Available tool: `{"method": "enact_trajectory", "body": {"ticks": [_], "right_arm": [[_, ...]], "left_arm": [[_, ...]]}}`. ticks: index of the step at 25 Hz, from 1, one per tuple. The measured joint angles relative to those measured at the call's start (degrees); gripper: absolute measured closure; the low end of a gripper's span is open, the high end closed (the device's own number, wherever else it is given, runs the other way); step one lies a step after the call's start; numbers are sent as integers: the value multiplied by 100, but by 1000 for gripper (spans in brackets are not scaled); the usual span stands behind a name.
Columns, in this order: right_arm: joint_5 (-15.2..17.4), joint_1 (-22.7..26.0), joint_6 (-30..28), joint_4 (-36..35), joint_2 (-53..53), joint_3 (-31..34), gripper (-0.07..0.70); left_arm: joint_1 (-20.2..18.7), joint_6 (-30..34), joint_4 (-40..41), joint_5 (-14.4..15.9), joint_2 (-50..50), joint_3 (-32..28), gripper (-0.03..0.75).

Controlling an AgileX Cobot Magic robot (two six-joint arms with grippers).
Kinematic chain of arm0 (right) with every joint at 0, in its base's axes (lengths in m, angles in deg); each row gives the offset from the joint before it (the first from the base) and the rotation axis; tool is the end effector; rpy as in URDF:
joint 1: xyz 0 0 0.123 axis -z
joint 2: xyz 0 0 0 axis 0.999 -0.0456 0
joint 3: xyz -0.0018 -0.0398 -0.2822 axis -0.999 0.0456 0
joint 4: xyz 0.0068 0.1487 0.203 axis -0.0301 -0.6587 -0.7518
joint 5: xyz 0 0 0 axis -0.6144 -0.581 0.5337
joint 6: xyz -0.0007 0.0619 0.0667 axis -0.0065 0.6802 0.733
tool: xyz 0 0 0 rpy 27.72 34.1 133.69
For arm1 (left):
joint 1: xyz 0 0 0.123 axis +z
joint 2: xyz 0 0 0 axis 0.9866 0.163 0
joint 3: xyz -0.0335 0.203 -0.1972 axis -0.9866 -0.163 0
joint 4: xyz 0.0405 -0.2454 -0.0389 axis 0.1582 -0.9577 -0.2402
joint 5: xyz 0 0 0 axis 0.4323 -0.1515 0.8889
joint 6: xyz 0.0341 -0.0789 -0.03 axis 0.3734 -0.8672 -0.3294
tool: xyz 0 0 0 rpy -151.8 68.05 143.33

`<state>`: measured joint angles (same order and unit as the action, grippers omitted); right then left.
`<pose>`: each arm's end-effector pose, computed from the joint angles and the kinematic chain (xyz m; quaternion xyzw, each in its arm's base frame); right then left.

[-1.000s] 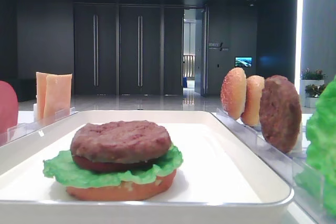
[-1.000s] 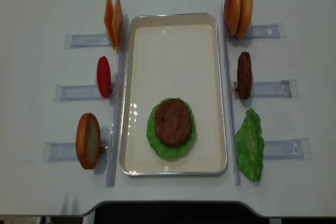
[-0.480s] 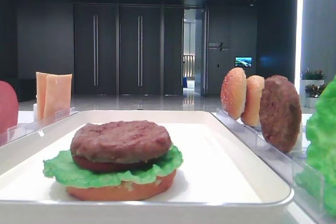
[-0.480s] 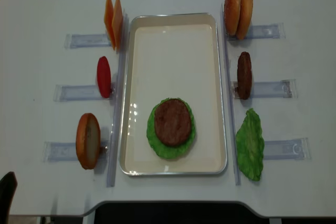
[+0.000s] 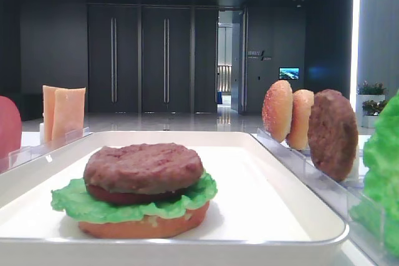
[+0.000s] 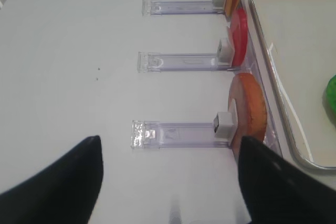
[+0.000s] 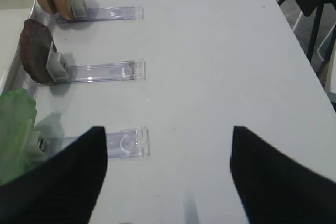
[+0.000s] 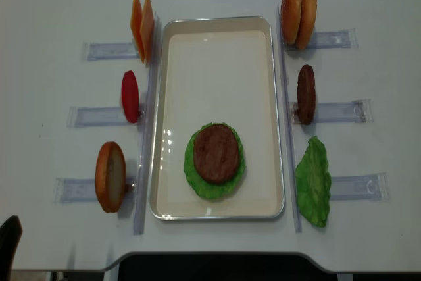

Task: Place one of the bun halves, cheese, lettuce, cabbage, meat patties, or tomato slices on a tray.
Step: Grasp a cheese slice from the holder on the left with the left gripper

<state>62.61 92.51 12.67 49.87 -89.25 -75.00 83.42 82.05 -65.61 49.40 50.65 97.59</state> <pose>-0.0099 0.0069 0.2728 0.0015 0.8688 -0.0055 0.4951 -0.0065 0.0007 0.2656 -0.0143 0.8690 0.0224 0.4941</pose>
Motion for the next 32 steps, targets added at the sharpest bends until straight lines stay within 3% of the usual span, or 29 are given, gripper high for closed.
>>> {"method": "enact_trajectory", "body": {"ticks": [9,14,21,26,32], "right_arm": [[0,0,0,0,0,0,155],[0,0,0,0,0,0,155],[0,0,0,0,0,0,155],[0,0,0,0,0,0,155],[0,0,0,0,0,0,155]], "left_arm": [[0,0,-70,135,572,265,136],[0,0,-70,307,1408,862,133],[0,-23,-70,342,2653,1744,39],[0,-24,-70,355,3622,2447,24],[0,-24,-70,652,5051,3443,24]]}}
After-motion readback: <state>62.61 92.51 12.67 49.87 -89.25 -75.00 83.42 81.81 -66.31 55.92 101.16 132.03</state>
